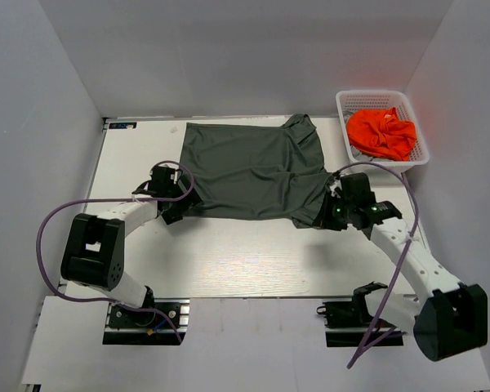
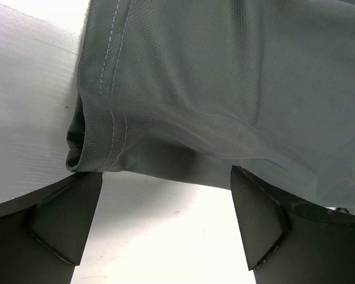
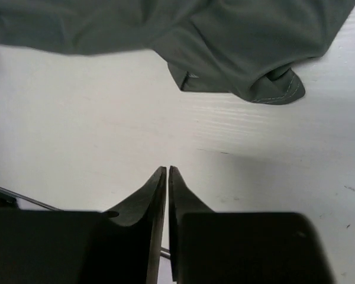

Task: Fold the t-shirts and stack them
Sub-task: Flatten out the tshirt

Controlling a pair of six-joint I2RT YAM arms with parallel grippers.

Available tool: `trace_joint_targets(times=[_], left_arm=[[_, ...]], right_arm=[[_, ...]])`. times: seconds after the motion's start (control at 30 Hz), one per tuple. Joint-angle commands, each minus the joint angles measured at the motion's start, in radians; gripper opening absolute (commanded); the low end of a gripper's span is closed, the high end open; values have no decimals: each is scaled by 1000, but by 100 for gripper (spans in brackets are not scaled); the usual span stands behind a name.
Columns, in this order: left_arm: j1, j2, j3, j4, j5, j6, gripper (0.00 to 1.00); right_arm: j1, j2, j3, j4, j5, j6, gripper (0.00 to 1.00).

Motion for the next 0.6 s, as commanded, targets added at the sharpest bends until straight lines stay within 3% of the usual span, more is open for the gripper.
trace_joint_targets(times=[0.0, 0.2, 0.47, 0.57], left_arm=[[-3, 18, 17, -23, -25, 15, 99], [-3, 18, 8, -23, -25, 15, 99], [-3, 18, 8, -23, -34, 24, 99], [-3, 18, 8, -32, -48, 24, 99]], right_arm=[[44, 69, -21, 80, 17, -27, 13], [122, 269, 15, 218, 66, -32, 36], [171, 499, 105, 298, 164, 19, 42], [190, 536, 127, 301, 283, 43, 43]])
